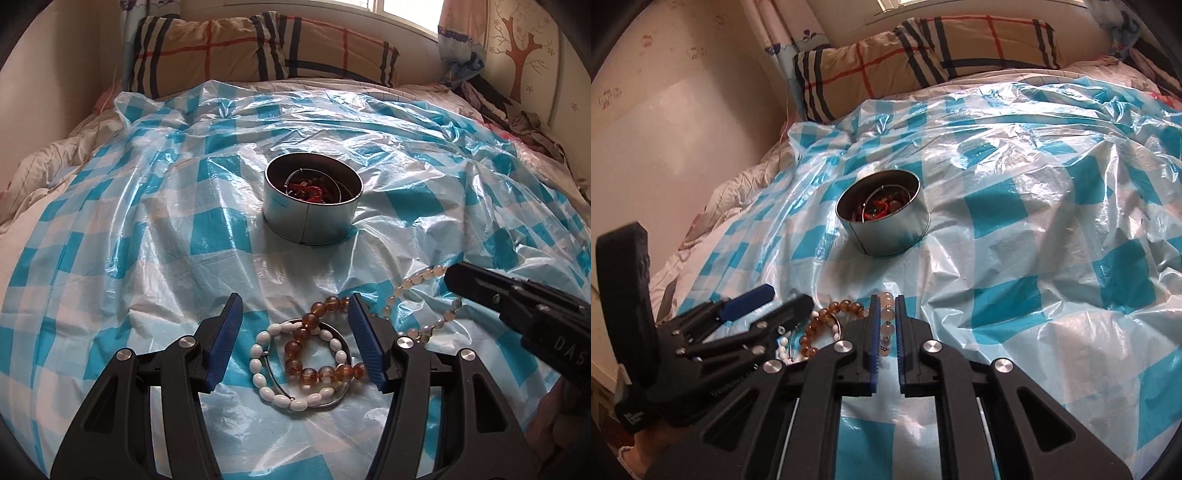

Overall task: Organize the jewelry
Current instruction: 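Grasp the brown bead bracelet with the left gripper while right grasps the pale bead bracelet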

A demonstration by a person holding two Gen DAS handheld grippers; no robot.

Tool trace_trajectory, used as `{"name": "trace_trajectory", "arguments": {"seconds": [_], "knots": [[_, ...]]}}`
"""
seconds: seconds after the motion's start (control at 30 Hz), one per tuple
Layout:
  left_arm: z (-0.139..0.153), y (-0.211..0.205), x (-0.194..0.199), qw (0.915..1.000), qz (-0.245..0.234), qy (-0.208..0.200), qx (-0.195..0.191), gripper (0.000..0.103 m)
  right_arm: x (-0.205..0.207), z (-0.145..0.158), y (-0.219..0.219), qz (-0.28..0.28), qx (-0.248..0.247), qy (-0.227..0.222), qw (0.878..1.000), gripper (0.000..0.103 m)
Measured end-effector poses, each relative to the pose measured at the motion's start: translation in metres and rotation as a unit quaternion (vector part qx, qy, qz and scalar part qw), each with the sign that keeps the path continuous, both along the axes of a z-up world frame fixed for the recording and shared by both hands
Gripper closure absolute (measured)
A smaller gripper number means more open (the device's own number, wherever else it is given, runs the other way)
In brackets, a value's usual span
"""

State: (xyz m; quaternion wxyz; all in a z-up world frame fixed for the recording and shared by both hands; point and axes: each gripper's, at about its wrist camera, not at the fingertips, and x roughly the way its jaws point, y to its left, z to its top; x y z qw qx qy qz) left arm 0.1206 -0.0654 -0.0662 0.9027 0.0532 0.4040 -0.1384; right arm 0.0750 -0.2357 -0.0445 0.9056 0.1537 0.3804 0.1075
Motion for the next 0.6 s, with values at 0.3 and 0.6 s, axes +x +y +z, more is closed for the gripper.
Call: {"name": "trace_trajectory", "arguments": {"seconds": [0.3,0.6], "knots": [[-0.023,-0.024,0.013,0.9969,-0.049,0.047,0.04,0.054,-0.003,0.004,-0.027,-0.011,0.097,-0.024,0.995,0.094],[-0.005,-0.005,0.003,0.9979,-0.039,0.036,-0.036,0.092,-0.01,0.011,-0.021,0.012,0.105,-0.05,0.993,0.094]]}}
